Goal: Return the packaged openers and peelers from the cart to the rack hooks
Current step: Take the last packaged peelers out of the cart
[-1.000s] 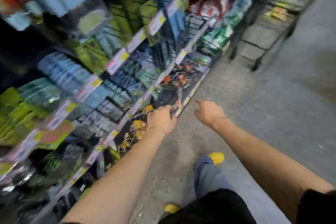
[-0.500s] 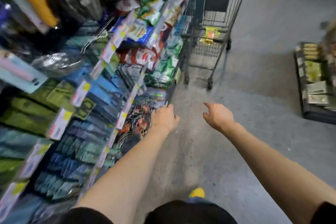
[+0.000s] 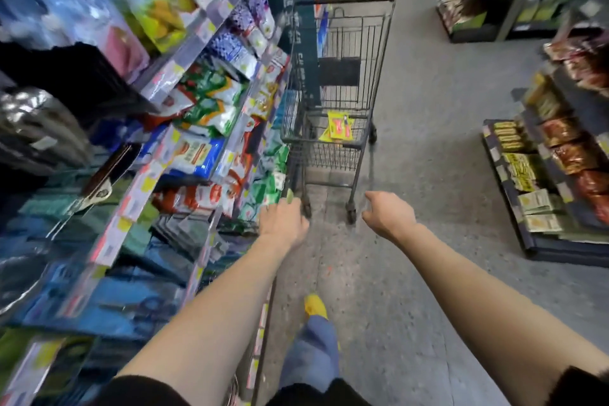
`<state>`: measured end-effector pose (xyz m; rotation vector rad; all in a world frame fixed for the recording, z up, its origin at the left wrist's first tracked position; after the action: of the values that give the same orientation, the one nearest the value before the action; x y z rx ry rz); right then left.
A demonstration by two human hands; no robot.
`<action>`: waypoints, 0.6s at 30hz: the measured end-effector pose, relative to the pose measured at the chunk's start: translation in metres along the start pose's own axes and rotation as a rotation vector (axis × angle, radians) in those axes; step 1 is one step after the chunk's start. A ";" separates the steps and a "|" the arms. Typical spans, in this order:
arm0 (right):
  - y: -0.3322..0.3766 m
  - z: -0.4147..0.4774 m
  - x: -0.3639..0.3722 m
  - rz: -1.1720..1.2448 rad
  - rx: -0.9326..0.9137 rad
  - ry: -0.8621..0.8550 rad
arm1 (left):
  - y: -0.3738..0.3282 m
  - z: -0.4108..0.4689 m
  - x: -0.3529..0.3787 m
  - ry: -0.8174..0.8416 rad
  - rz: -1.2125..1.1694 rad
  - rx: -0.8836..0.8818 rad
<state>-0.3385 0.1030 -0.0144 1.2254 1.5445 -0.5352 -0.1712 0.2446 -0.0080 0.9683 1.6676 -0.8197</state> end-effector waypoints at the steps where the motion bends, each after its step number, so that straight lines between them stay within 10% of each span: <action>1: 0.005 0.021 -0.005 0.003 0.008 -0.006 | 0.002 0.026 -0.006 -0.008 0.006 0.014; 18: 0.067 0.334 -0.081 0.121 0.129 0.051 | 0.033 0.384 -0.092 0.058 -0.033 0.121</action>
<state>-0.1356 -0.1808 -0.0429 1.4312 1.4856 -0.5347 0.0348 -0.0935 -0.0256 1.0592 1.7034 -0.9311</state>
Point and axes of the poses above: each hand's wrist, its own z-axis towards the middle knuckle, its own x-axis out of the palm, y = z × x, the point moved 7 cm from there along z, towards the middle knuckle, and after that the axes turned 10 degrees about x, right-handed, at the moved point
